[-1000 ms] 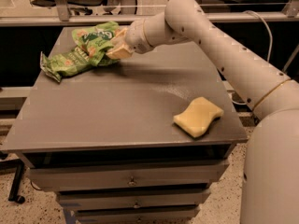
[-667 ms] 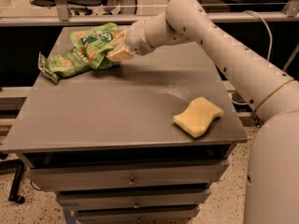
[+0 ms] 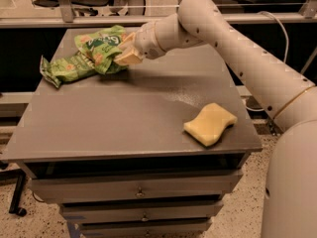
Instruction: Move green rice chip bag near green jalapeno chip bag
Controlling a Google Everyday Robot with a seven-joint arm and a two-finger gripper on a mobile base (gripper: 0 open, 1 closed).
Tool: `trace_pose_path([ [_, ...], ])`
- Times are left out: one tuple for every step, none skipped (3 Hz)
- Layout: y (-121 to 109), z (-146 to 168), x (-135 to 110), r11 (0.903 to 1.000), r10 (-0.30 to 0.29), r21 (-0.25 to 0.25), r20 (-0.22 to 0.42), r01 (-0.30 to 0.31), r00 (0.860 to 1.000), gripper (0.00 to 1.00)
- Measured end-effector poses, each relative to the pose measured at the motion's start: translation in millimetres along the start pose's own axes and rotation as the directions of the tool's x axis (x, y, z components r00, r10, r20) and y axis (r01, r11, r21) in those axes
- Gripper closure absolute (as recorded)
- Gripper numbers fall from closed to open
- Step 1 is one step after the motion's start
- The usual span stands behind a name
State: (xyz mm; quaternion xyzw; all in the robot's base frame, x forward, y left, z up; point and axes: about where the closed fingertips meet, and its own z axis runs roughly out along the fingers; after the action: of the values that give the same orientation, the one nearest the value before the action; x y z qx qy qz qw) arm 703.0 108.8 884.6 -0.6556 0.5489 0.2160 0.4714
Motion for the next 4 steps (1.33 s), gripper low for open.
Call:
trace_pose_path([
  [-6.5, 5.6, 6.4, 1.0000, -0.002, 0.007, -0.013, 0.002, 1.000, 1.00],
  [-8.9, 12.7, 11.6, 0.9999, 0.011, 0.009, -0.023, -0.010, 1.000, 0.83],
  [-12.5, 16.1, 21.3, 0.9986, 0.044, 0.033, -0.037, -0.043, 0.998, 0.59],
  [-14.7, 16.8, 29.3, 0.9961, 0.071, 0.056, -0.050, -0.068, 0.996, 0.36],
])
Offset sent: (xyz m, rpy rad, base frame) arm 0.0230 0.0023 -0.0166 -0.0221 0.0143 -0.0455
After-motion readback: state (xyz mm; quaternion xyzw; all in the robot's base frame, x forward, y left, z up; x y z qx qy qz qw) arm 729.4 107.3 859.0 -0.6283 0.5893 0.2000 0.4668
